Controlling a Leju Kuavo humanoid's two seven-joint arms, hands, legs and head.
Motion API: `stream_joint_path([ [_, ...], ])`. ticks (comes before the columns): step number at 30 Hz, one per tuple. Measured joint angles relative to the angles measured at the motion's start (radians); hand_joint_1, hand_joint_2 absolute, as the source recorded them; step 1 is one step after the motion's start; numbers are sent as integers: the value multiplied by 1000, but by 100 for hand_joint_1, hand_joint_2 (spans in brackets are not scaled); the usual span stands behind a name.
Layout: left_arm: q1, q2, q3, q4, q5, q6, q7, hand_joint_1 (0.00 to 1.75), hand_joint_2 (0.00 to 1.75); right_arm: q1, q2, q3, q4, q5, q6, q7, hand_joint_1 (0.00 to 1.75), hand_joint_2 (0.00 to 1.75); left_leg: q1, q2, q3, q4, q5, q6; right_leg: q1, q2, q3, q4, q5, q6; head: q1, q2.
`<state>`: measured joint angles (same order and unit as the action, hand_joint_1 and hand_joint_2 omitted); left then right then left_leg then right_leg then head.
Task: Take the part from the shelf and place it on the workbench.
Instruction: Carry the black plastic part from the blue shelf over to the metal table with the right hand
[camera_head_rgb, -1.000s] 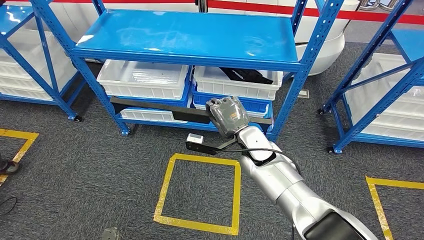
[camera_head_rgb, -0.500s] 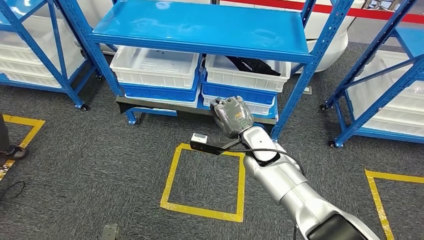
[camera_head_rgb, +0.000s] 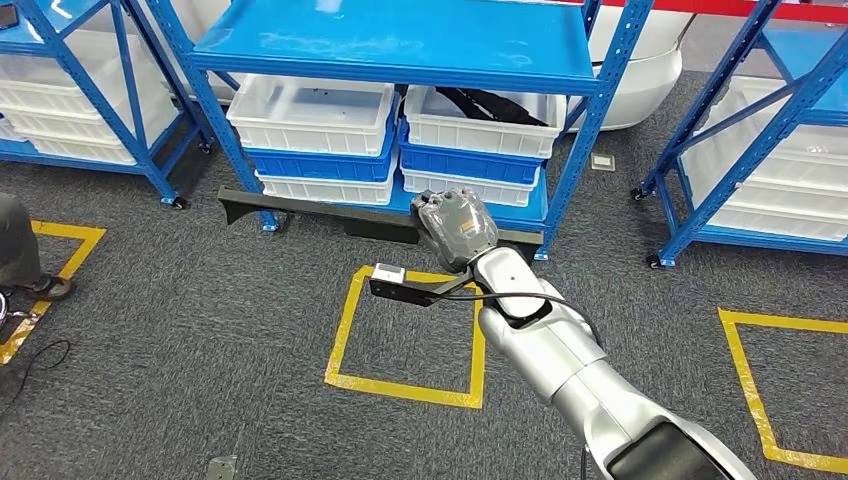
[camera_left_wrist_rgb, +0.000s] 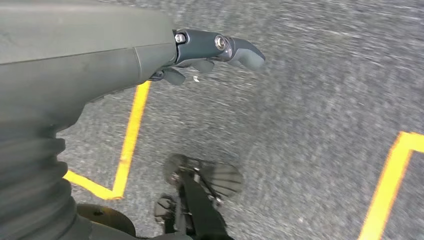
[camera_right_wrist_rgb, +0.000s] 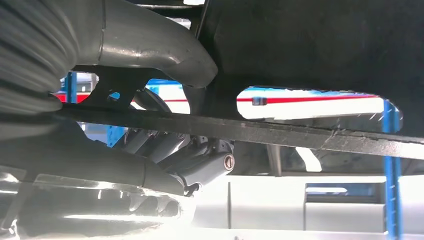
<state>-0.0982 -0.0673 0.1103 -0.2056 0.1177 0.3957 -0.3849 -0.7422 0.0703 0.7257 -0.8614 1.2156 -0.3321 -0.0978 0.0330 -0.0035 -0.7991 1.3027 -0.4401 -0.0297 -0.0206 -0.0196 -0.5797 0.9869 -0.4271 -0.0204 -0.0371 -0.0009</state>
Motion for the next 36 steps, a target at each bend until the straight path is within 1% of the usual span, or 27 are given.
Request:
stream_joint_path([
  [1, 0, 0, 1, 0, 0, 0, 0, 0, 175, 0, 0, 0, 0, 0, 2, 0, 175, 175, 4, 1, 45, -33, 17, -4, -3, 0, -15, 3, 10, 7, 0, 0],
  [2, -2, 0, 1, 0, 0, 1, 0, 0, 175, 0, 1, 0, 1, 0, 3, 0, 175, 175, 8, 2, 104, -97, 18, -8, -5, 0, -30, 6, 20, 14, 0, 0],
  [4, -6, 0, 2, -1, 0, 1, 0, 0, 175, -1, 2, -1, 0, 1, 4, 0, 175, 175, 6, -1, 203, -222, -4, -4, -4, -1, -49, 12, 36, 31, 1, 0],
  [5, -8, 0, 2, -1, 0, 1, 0, 0, 175, -1, 4, -1, 0, 1, 4, 0, 175, 175, 3, -3, 225, -257, -17, 3, -2, -2, -53, 13, 43, 39, 2, 0],
  [6, -8, 0, 2, -1, 0, 1, 1, 0, 175, -2, 5, -2, 0, 1, 4, 0, 175, 175, -3, -5, 228, -267, -16, 14, -1, -2, -53, 12, 51, 47, 5, 0],
  [8, -9, 0, 2, -1, 0, 1, 1, 0, 175, -3, 6, -1, 0, 2, 5, -1, 175, 175, -7, -3, 217, -276, 2, 37, 1, -1, -59, 13, 58, 61, 7, 0],
  [9, -10, 0, 2, -1, -1, 1, 2, 0, 175, -4, 5, -2, 0, 1, 5, -1, 175, 175, -8, -1, 209, -281, 15, 50, 2, 1, -72, 30, 42, 61, 8, 0],
  [11, -12, -1, 2, -2, -1, 1, 2, 0, 175, -5, 2, -3, 0, 1, 6, -2, 175, 175, -10, 2, 185, -288, 44, 68, 0, 7, -112, 125, -39, 46, 12, 0],
  [13, -12, -1, 2, -2, -2, 1, 2, 0, 175, -6, 0, -5, 0, 0, 7, -2, 175, 175, -16, 1, 150, -288, 72, 74, 1, 11, -147, 258, -115, 36, 15, 0],
  [14, -12, -1, 2, -2, -2, 0, 2, 0, 175, -6, -1, -5, 1, 0, 8, -2, 175, 175, -19, 1, 132, -287, 86, 74, 2, 12, -149, 302, -126, 39, 15, 0],
  [15, -12, -2, 2, -2, -2, 0, 2, 0, 175, -6, -2, -6, 1, -1, 8, -2, 175, 175, -22, 1, 114, -287, 101, 74, 3, 13, -137, 317, -120, 45, 15, 0],
  [17, -12, -2, 2, -2, -3, 0, 2, 0, 175, -7, -2, -7, 0, -5, 8, -2, 175, 175, -27, 0, 80, -286, 131, 71, 9, 16, -59, 249, -88, 50, 15, 0],
  [19, -12, -3, 3, -2, -3, -2, 1, 0, 175, -8, 1, -11, -4, -14, 10, -3, 175, 175, -31, -1, 56, -287, 159, 63, 21, 16, 49, 109, -102, 32, 12, 0],
  [20, -12, -4, 3, -2, -4, -2, 1, 0, 175, -9, 4, -14, -6, -21, 10, -5, 175, 175, -30, -1, 52, -290, 172, 57, 27, 16, 80, 57, -115, 22, 11, 0],
  [21, -12, -5, 3, -2, -5, -3, 0, 0, 175, -10, 6, -16, -8, -29, 12, -9, 175, 175, -27, -1, 50, -297, 185, 49, 34, 16, 91, 26, -123, 13, 10, 0],
  [23, -9, -6, 4, -1, -7, -4, -1, 0, 175, -10, 7, -21, -9, -46, 17, -18, 175, 175, -18, -1, 49, -314, 205, 34, 31, 13, 75, 13, -98, -3, 13, 0],
  [24, -6, -7, 5, -1, -8, -5, -1, 0, 175, -10, 7, -22, -9, -54, 21, -24, 175, 175, -15, -1, 43, -310, 189, 28, 26, 11, 68, 8, -82, -14, 13, 0],
  [25, -3, -8, 5, -1, -9, -7, -2, 0, 175, -8, 7, -24, -9, -60, 24, -29, 175, 175, -13, -2, 34, -287, 150, 23, 20, 9, 60, 4, -65, -24, 13, 0],
  [27, 1, -8, 8, -1, -10, -9, -7, 0, 175, -7, 8, -24, -9, -68, 29, -37, 175, 175, -9, -1, 9, -173, 33, 11, 15, 8, 35, 2, -35, -35, 12, 0],
  [28, 1, -8, 9, -1, -11, -11, -9, 0, 175, -6, 8, -24, -9, -69, 29, -40, 175, 175, -7, -1, -2, -102, -5, 5, 15, 8, 21, 2, -23, -35, 12, 0],
  [29, 1, -7, 10, -1, -12, -11, -11, 0, 175, -5, 8, -25, -8, -70, 29, -42, 175, 175, -5, 0, -6, -41, -18, -1, 15, 7, 6, 3, -12, -33, 12, 0],
  [30, 1, -6, 11, -1, -13, -11, -12, 0, 175, -3, 7, -24, -8, -69, 29, -44, 175, 175, -3, 0, 2, -7, -10, -5, 14, 7, -8, 4, -1, -30, 12, 0],
  [31, 1, -5, 11, -1, -14, -11, -12, 0, 175, -2, 6, -24, -8, -66, 29, -45, 175, 175, -1, 0, 29, -13, 10, -7, 13, 6, -21, 5, 9, -25, 12, 0],
  [32, 0, -4, 12, -1, -15, -11, -12, 0, 175, -1, 5, -24, -8, -63, 28, -46, 175, 175, 0, 2, 76, -56, 27, -7, 12, 6, -31, 6, 18, -21, 11, 0],
  [34, -4, -1, 13, -1, -19, -11, -11, 0, 175, -1, 3, -24, -9, -52, 27, -45, 175, 175, -2, 3, 184, -192, 10, 0, 13, 5, -46, 9, 31, -10, 12, 0],
  [35, -6, 0, 15, -2, -21, -11, -11, 0, 175, -2, 3, -23, -9, -45, 27, -44, 175, 175, -5, 3, 218, -243, -8, 7, 15, 4, -48, 10, 36, -4, 13, 0],
  [36, -8, 0, 16, -2, -22, -11, -10, 0, 175, -3, 3, -23, -10, -38, 26, -43, 175, 175, -9, 3, 234, -273, -22, 15, 18, 2, -51, 10, 40, 2, 13, 0],
])
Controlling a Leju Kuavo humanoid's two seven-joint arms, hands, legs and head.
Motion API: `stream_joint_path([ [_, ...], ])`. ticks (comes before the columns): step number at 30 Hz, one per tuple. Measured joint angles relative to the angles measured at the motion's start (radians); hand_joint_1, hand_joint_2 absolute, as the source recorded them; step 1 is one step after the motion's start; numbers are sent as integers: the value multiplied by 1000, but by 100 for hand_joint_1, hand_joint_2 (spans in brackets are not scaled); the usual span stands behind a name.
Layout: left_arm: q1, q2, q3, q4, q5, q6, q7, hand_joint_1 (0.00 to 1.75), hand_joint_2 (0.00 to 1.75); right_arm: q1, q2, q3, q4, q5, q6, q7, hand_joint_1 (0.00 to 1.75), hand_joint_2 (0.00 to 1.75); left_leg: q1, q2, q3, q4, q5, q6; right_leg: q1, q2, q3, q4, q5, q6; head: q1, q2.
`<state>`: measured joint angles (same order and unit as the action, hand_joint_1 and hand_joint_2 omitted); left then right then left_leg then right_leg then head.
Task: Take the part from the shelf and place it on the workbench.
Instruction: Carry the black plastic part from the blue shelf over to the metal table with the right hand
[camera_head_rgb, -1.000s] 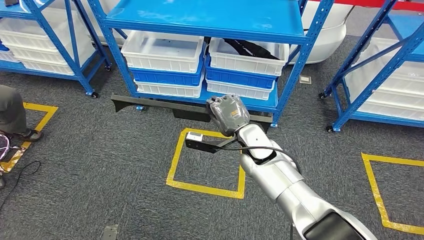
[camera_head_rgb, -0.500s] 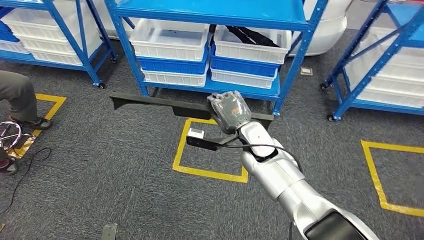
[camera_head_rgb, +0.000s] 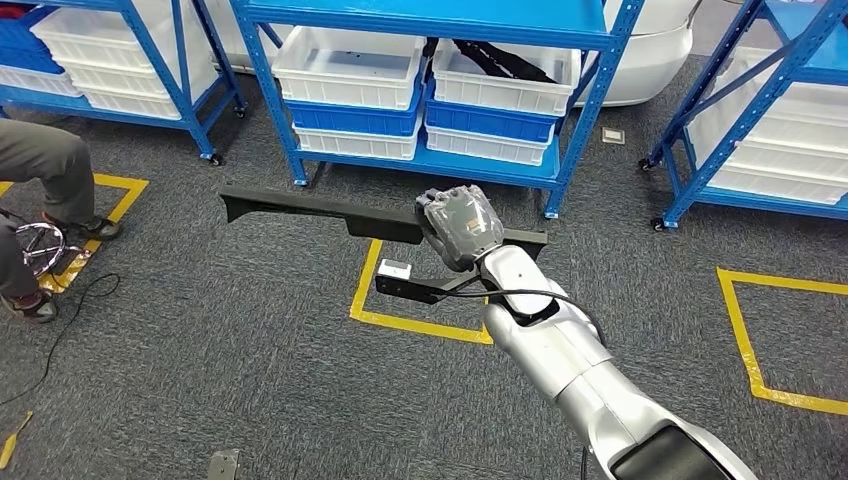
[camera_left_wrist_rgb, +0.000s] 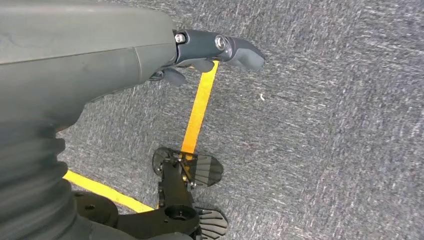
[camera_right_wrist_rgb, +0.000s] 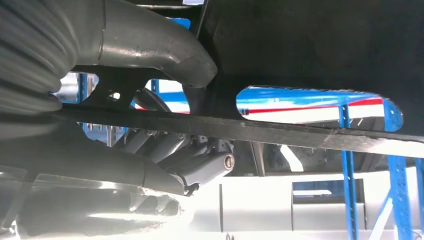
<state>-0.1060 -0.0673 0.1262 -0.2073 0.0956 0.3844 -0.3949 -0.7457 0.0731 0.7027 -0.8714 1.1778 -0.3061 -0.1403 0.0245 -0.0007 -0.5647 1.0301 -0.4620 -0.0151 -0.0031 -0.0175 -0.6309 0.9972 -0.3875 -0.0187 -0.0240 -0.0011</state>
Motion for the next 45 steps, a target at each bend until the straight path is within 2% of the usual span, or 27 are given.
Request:
stream_joint_path([
  [4, -2, 0, 4, 0, -1, 0, 6, 0, 175, -4, -2, 3, -1, 18, -1, 5, 175, 175, -12, 1, -10, -15, 13, 16, 8, -2, -10, -3, 14, 1, 6, 0],
  [7, -1, 1, 5, 0, -1, 0, 8, 0, 175, -4, -3, 8, -1, 23, -1, 6, 175, 175, -24, 1, -25, -13, 25, 30, 0, -2, -21, -5, 32, 18, 5, 0],
  [14, -1, 1, 8, 0, -2, 0, 14, 0, 175, -3, -6, 14, -1, 31, -1, 9, 175, 175, -35, 0, -43, -5, 38, 46, -14, -3, -32, -7, 50, 39, 5, 0],
  [16, -1, 1, 9, 0, -2, 0, 17, 0, 175, -4, -5, 14, -1, 32, -1, 11, 175, 175, -32, -2, -43, -10, 46, 54, -13, -5, -34, -9, 54, 44, 5, 0],
  [18, -2, 0, 9, 0, -2, 0, 18, 0, 175, -5, -6, 14, -2, 33, -1, 12, 175, 175, -24, -5, -43, -21, 59, 62, -11, -3, -53, 24, 30, 43, 6, 0],
  [19, -3, -1, 9, 0, -2, 0, 19, 0, 175, -5, -7, 14, -3, 34, 0, 13, 175, 175, -19, -7, -45, -25, 66, 66, -11, 1, -75, 71, 1, 40, 8, 0],
  [21, -3, -1, 9, 0, -2, 1, 20, 0, 175, -2, -10, 15, -3, 37, 0, 13, 175, 175, -17, -15, -57, -26, 75, 68, -15, 7, -130, 215, -73, 34, 10, 0],
  [22, -2, -2, 9, 0, -2, 1, 21, 0, 175, 0, -12, 17, -3, 38, 0, 14, 175, 175, -17, -22, -63, -25, 79, 66, -16, 8, -149, 273, -99, 35, 10, 0],
  [23, -2, -2, 10, 0, -2, 2, 22, 0, 175, 3, -13, 18, -3, 40, 0, 14, 175, 175, -16, -30, -70, -25, 83, 63, -17, 9, -151, 298, -112, 40, 10, 0],
  [24, -2, -3, 10, 0, -2, 2, 23, 0, 175, 4, -14, 20, -3, 42, 0, 14, 175, 175, -15, -38, -75, -25, 88, 59, -18, 11, -128, 276, -110, 45, 10, 0],
  [26, -2, -4, 10, 0, -2, 3, 24, 0, 175, 4, -15, 23, -4, 44, 1, 14, 175, 175, -13, -56, -84, -24, 96, 48, -23, 32, -35, 140, -86, 55, 9, 0],
  [27, -3, -4, 10, 0, -2, 3, 24, 0, 175, 4, -15, 24, -4, 45, 1, 15, 175, 175, -13, -65, -87, -23, 100, 41, -23, 47, 10, 74, -75, 54, 9, 0],
  [28, -3, -4, 11, 0, -2, 3, 24, 0, 175, 3, -15, 25, -5, 46, 1, 15, 175, 175, -13, -72, -90, -23, 103, 35, -23, 58, 37, 31, -69, 49, 8, 0],
  [29, -3, -4, 11, 0, -2, 3, 24, 0, 175, 3, -15, 25, -6, 48, 1, 15, 175, 175, -12, -80, -93, -24, 107, 27, -20, 64, 48, 12, -66, 40, 7, 0],
  [31, -1, -4, 11, 0, -2, 4, 25, 0, 175, 3, -14, 26, -7, 51, 1, 18, 175, 175, -6, -91, -97, -29, 114, 13, -15, 48, 48, 10, -57, 20, 6, 0],
  [33, 1, -3, 12, 0, -3, 6, 27, 0, 175, 3, -13, 27, -8, 55, 1, 22, 175, 175, -2, -66, -110, -4, 94, 4, -16, 30, 51, 1, -47, 0, 4, 0],
  [34, 1, -3, 12, 0, -5, 6, 29, 0, 175, 3, -13, 27, -8, 57, 1, 24, 175, 175, -1, -45, -126, 36, 67, 1, -17, 21, 52, -4, -42, -8, 2, 0],
  [35, 0, -4, 12, 0, -8, 6, 30, 0, 175, 3, -14, 27, -9, 59, 1, 25, 175, 175, -1, -24, -149, 96, 28, -2, -14, 12, 52, -7, -39, -14, 1, 0],
  [36, -1, -4, 12, 0, -9, 6, 31, 0, 175, 4, -15, 27, -9, 61, 1, 26, 175, 175, -1, -13, -177, 166, -10, -6, -10, 2, 51, -9, -36, -18, 0, 0],
  [37, -1, -4, 12, 0, -11, 6, 33, 0, 175, 6, -17, 27, -9, 62, 2, 27, 175, 175, 0, -9, -199, 225, -38, -9, -8, -9, 49, -9, -35, -20, 0, 0],
  [38, -1, -5, 12, 0, -11, 6, 34, 0, 175, 9, -19, 27, -9, 65, 2, 28, 175, 175, 1, -6, -207, 257, -50, -11, -6, -20, 46, -9, -33, -21, 0, 0],
  [39, -1, -5, 12, 0, -12, 6, 35, 0, 175, 12, -20, 27, -9, 66, 2, 28, 175, 175, 1, -3, -194, 249, -46, -12, -6, -30, 43, -9, -32, -21, 0, 0],
  [40, -1, -4, 12, 0, -12, 6, 35, 0, 175, 14, -21, 27, -9, 68, 3, 29, 175, 175, 2, 5, -159, 201, -27, -13, -6, -41, 41, -9, -31, -20, 0, 0],
  [42, -4, -4, 12, 0, -13, 6, 36, 0, 175, 15, -22, 27, -11, 69, 3, 30, 175, 175, 3, 52, -64, 64, 11, -13, 0, -63, 40, -5, -31, -15, -1, 0],
  [43, -8, -5, 12, 0, -14, 6, 35, 0, 175, 13, -23, 26, -12, 69, 3, 31, 175, 175, 1, 69, -33, 16, 22, -9, 4, -74, 40, -4, -31, -10, 1, 0],
  [44, -10, -6, 12, 0, -15, 6, 35, 0, 175, 11, -25, 26, -14, 70, 3, 31, 175, 175, 0, 77, -21, -6, 24, -4, 9, -84, 41, -3, -31, -5, 3, 0],
  [45, -12, -6, 12, 0, -16, 6, 35, 0, 175, 10, -26, 25, -16, 70, 3, 31, 175, 175, -3, 68, -24, -9, 26, 4, 11, -95, 41, -4, -32, 1, 5, 0],
])
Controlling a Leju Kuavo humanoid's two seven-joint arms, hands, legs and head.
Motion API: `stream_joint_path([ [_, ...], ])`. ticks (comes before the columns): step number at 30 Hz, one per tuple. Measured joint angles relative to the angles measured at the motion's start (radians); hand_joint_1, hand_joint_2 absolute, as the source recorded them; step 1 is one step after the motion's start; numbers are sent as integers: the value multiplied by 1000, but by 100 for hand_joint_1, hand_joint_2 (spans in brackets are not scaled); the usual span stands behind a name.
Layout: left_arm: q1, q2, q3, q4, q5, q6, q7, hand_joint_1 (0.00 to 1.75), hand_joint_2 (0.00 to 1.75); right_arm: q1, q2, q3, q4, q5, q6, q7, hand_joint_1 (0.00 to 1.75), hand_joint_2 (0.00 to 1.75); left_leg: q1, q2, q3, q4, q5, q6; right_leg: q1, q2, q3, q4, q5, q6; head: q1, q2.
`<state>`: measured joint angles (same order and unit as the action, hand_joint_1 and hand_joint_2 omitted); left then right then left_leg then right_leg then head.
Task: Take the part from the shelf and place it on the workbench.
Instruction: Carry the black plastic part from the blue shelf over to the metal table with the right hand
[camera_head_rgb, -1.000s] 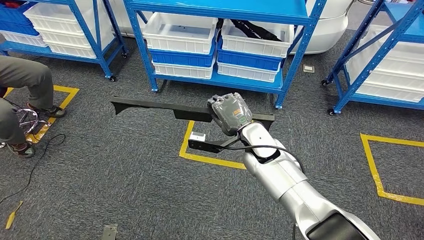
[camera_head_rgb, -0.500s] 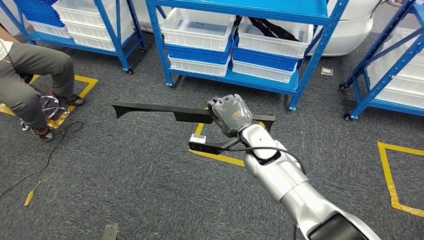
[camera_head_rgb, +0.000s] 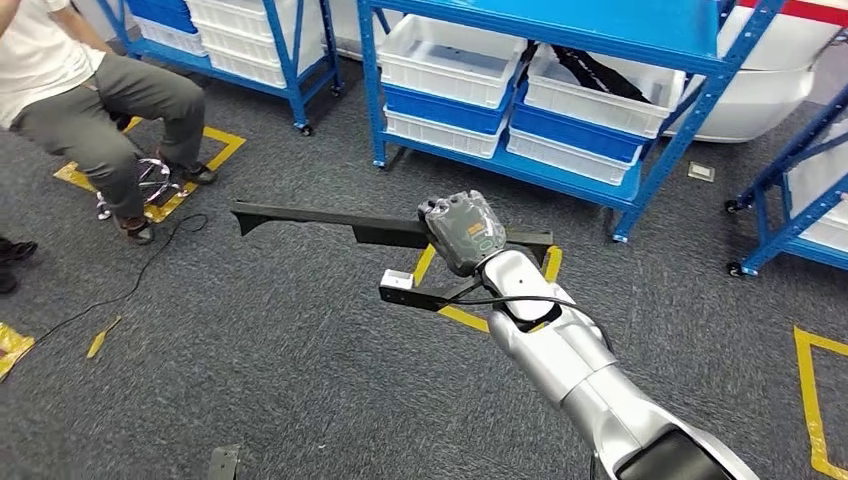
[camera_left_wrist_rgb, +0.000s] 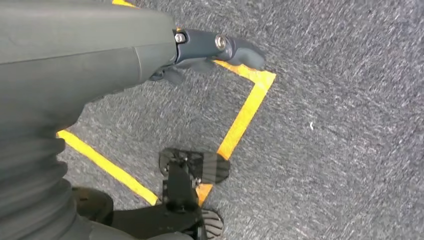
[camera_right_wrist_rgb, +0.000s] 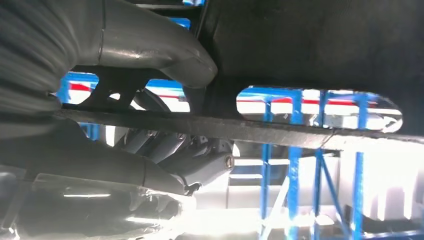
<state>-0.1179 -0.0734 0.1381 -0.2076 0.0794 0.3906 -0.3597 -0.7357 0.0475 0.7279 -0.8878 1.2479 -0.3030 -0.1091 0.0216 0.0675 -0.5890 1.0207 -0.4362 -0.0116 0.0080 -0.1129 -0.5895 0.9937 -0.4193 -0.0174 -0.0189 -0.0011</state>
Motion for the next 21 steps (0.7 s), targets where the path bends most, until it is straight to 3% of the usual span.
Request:
stream_joint_path([
  [2, 2, 0, 0, 0, -1, 0, 0, 0, 175, -1, 2, 0, -4, 3, 0, 1, 175, 175, -1, -26, -4, -5, 10, 17, 1, -13, -2, 4, -2, 14, 2, 0],
  [4, 4, -1, 0, 0, -2, 0, 0, 0, 175, -1, 2, 0, -9, 7, 0, 2, 175, 175, 2, -49, -8, -11, 22, 34, -4, 28, -29, 58, -33, 19, 3, 0],
  [6, 2, -1, 1, 0, -4, 1, 0, 0, 175, 2, -3, 0, -11, 11, 0, 3, 175, 175, 2, -74, -18, -12, 31, 45, -11, 88, -94, 192, -94, 14, 5, 0],
  [8, 2, -3, 0, 0, -5, 3, 1, 0, 175, 10, -9, 0, -11, 16, 0, 6, 175, 175, 0, -106, -26, -12, 36, 46, -13, 107, -146, 301, -130, 16, 6, 0],
  [9, 3, -3, 0, 0, -5, 5, 2, 0, 175, 14, -12, 0, -11, 18, 0, 9, 175, 175, -1, -122, -29, -11, 38, 45, -13, 110, -144, 299, -125, 21, 6, 0],
  [10, 4, -4, 1, 0, -5, 7, 2, 0, 175, 16, -13, 0, -11, 19, 0, 11, 175, 175, -2, -138, -30, -11, 40, 44, -13, 114, -122, 255, -106, 26, 6, 0],
  [13, 2, -7, 1, 0, -6, 12, 4, 0, 175, 16, -14, 0, -16, 21, 0, 13, 175, 175, -6, -175, -33, -11, 45, 35, -11, 161, -16, 46, -30, 27, 4, 0],
  [15, 1, -11, 1, 0, -7, 14, 5, 0, 175, 15, -13, 0, -18, 21, 0, 13, 175, 175, -5, -195, -38, -12, 48, 26, -5, 172, 6, 3, -17, 21, 3, 0],
  [17, 4, -11, 1, 0, -7, 16, 7, 0, 175, 14, -10, 0, -19, 21, 0, 13, 175, 175, -3, -205, -43, -14, 51, 15, -11, 151, 13, -5, -10, 13, 3, 0],
  [19, 5, -9, 1, 0, -7, 17, 8, 0, 175, 13, -4, 0, -23, 23, 0, 13, 175, 175, -3, -159, -61, 19, 30, 7, -24, 129, 21, -20, -2, -2, 2, 0],
  [21, 3, -8, 1, 0, -7, 17, 9, 0, 175, 11, 0, -1, -25, 27, 2, 13, 175, 175, -2, -97, -117, 132, -29, 0, -25, 106, 25, -25, -1, -15, -1, 0],
])
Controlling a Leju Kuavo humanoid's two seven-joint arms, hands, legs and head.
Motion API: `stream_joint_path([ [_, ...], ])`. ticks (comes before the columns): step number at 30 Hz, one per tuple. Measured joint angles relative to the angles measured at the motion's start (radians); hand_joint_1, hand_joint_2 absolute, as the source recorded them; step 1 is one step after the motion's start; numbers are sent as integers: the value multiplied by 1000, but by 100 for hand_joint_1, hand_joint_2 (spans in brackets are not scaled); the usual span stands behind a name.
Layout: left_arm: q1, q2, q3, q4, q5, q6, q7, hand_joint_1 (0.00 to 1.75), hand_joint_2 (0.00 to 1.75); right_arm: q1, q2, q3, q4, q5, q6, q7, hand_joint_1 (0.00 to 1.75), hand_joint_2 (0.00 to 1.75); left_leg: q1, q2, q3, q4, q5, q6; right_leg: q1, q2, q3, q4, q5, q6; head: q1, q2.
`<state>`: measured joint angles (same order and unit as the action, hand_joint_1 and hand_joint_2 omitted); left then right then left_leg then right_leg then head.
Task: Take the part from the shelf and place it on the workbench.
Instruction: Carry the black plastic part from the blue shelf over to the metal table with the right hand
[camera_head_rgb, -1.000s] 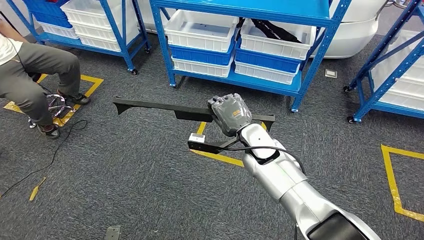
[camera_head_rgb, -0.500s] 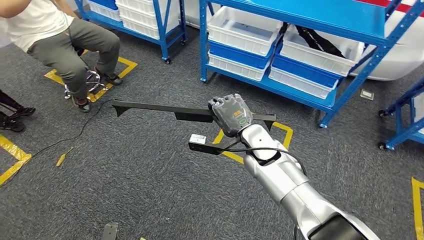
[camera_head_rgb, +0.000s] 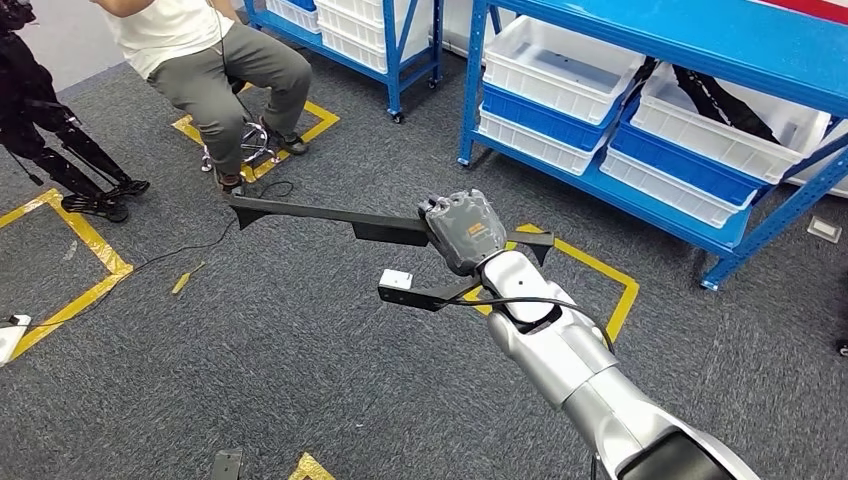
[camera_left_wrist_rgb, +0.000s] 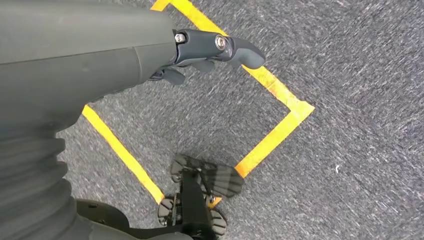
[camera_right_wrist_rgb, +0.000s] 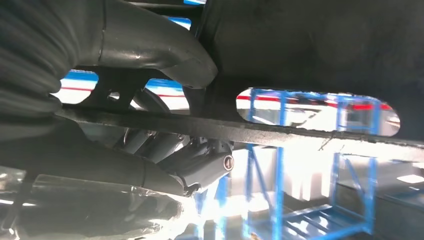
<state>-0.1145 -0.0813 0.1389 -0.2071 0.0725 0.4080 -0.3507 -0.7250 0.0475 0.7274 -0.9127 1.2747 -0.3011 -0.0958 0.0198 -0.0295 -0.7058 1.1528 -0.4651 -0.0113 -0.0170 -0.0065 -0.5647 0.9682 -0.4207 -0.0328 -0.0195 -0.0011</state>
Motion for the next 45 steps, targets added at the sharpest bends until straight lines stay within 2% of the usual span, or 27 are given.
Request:
stream_joint_path([
  [2, -1, 0, 0, 0, 0, 0, 1, 0, 175, 0, 0, 0, 0, 5, 4, 0, 175, 175, 7, 19, -62, 118, -43, -11, 3, -27, 0, 0, -2, -4, -1, 0],
  [3, -1, 0, 0, 0, 0, 0, 2, 0, 175, 2, 1, 0, 0, 6, 6, 0, 175, 175, 12, 24, -72, 134, -40, -16, 3, -39, 0, 1, -3, -3, -1, 0],
  [5, 0, 1, 1, 0, 0, 1, 2, 0, 175, 3, 3, 0, 0, 7, 11, 1, 175, 175, 20, 43, -28, 46, 15, -24, 1, -63, 1, 5, -8, 4, -1, 0],
  [7, -1, 3, 1, 0, -2, -3, 2, 0, 175, 2, 7, 0, 0, 8, 13, 3, 175, 175, 20, 87, 42, -85, 64, -24, 6, -83, 0, 16, -19, 17, -1, 0],
  [9, -2, 4, 1, 0, -3, -11, 2, 0, 175, 0, 11, -1, -1, 9, 13, 4, 175, 175, 15, 103, 65, -131, 74, -13, 16, -100, 1, 23, -28, 31, 3, 0],
  [11, 0, 7, 3, 0, -2, -16, 2, 0, 175, -1, 18, -1, -2, 9, 13, 4, 175, 175, 8, 77, 61, -132, 76, 2, 19, -118, 4, 23, -33, 43, 8, 0],
  [12, 2, 8, 5, 0, -1, -18, 1, 0, 175, -1, 21, -1, -3, 10, 13, 4, 175, 175, 7, 65, 61, -135, 79, 10, 18, -112, 2, 28, -38, 49, 8, 0],
  [13, 4, 8, 7, 0, 0, -21, 3, 0, 175, -1, 24, -1, -4, 10, 13, 4, 175, 175, 7, 53, 62, -139, 83, 19, 15, -91, -7, 48, -51, 52, 8, 0],
  [14, 4, 9, 10, 0, 1, -27, 8, 0, 175, -1, 26, -1, -5, 10, 13, 4, 175, 175, 9, 42, 64, -142, 87, 27, 11, -63, -25, 85, -70, 51, 8, 0],
  [16, 2, 9, 14, 0, 5, -58, 47, 0, 175, 1, 24, -1, -6, 11, 14, 4, 175, 175, 10, 15, 61, -144, 91, 35, 6, -10, -91, 219, -127, 44, 9, 0],
  [18, 3, 9, 15, 1, 5, -113, 123, 0, 175, 5, 21, -1, -6, 13, 16, 4, 175, 175, 10, -19, 58, -144, 92, 36, 6, 3, -147, 324, -158, 46, 10, 0],
  [19, 5, 9, 15, 2, 2, -137, 162, 0, 175, 6, 20, -1, -6, 14, 18, 4, 175, 175, 10, -35, 57, -143, 93, 35, 6, 5, -149, 321, -149, 52, 11, 0],
  [20, 8, 9, 15, 3, -2, -158, 194, 0, 175, 6, 21, 0, -6, 14, 20, 4, 175, 175, 10, -50, 57, -143, 94, 34, 5, 9, -128, 276, -126, 58, 11, 0],
  [22, 11, 9, 15, 5, -10, -181, 237, 0, 175, 3, 23, 0, -7, 15, 23, 4, 175, 175, 10, -77, 56, -142, 97, 27, 2, 47, -61, 129, -67, 66, 11, 0],
  [24, 11, 10, 14, 5, -18, -195, 266, 0, 175, 0, 26, 0, -8, 15, 25, 4, 175, 175, 8, -99, 50, -142, 100, 16, 3, 78, -20, 45, -36, 59, 10, 0],
  [26, 15, 12, 12, 6, -28, -200, 282, 0, 175, -1, 30, 0, -8, 15, 28, 4, 175, 175, 9, -120, 43, -147, 105, 2, 8, 66, -14, 38, -30, 45, 10, 0],
  [27, 19, 14, 11, 7, -30, -200, 287, 0, 175, -1, 33, 0, -8, 15, 29, 4, 175, 175, 11, -114, 40, -144, 105, -4, 3, 55, -12, 36, -27, 38, 8, 0],
  [29, 22, 18, 10, 9, -33, -201, 296, 0, 175, -2, 40, 0, -9, 15, 30, 4, 175, 175, 8, -57, 18, -99, 77, -10, -6, 31, -7, 30, -22, 19, 4, 0],
  [31, 20, 21, 7, 9, -38, -202, 305, 0, 175, -2, 42, 0, -9, 15, 31, 5, 175, 175, 8, 8, -39, 22, 12, -13, -1, 5, -6, 28, -23, 2, 0, 0],
  [33, 18, 23, 3, 9, -43, -203, 316, 0, 175, 0, 42, 1, -9, 15, 32, 5, 175, 175, 11, 24, -92, 131, -28, -18, 8, -23, -6, 28, -25, -4, 0, 0],
  [34, 18, 23, 0, 10, -46, -205, 323, 0, 175, 1, 43, 1, -9, 15, 32, 4, 175, 175, 11, 26, -92, 136, -22, -19, 11, -36, -6, 29, -26, -5, -1, 0],
  [35, 18, 24, -2, 10, -48, -207, 329, 0, 175, 2, 45, 2, -9, 15, 33, 4, 175, 175, 11, 33, -71, 102, 0, -19, 13, -49, -6, 29, -28, -4, -1, 0],
  [38, 15, 29, -6, 10, -52, -213, 340, 0, 175, 0, 53, 2, -9, 15, 33, 4, 175, 175, 3, 81, 39, -85, 71, -5, 23, -80, -2, 32, -36, 4, 0, 0],
  [40, 12, 29, -8, 10, -53, -216, 344, 0, 175, -2, 57, 2, -9, 16, 33, 4, 175, 175, -4, 87, 55, -121, 76, 7, 31, -97, -1, 32, -41, 12, 2, 0],
  [42, 13, 30, -10, 10, -54, -220, 345, 0, 175, -3, 64, 3, -10, 16, 33, 4, 175, 175, -3, 64, 54, -130, 81, 18, 34, -112, 0, 32, -46, 21, 2, 0],
  [43, 14, 30, -10, 10, -55, -223, 345, 0, 175, -3, 67, 4, -12, 16, 33, 4, 175, 175, -1, 52, 56, -136, 85, 25, 32, -100, -4, 42, -54, 25, 2, 0],
  [45, 16, 31, -11, 11, -56, -228, 345, 0, 175, -3, 69, 5, -15, 17, 34, 4, 175, 175, 6, 31, 60, -145, 93, 36, 26, -47, -38, 116, -93, 26, 4, 0],
])
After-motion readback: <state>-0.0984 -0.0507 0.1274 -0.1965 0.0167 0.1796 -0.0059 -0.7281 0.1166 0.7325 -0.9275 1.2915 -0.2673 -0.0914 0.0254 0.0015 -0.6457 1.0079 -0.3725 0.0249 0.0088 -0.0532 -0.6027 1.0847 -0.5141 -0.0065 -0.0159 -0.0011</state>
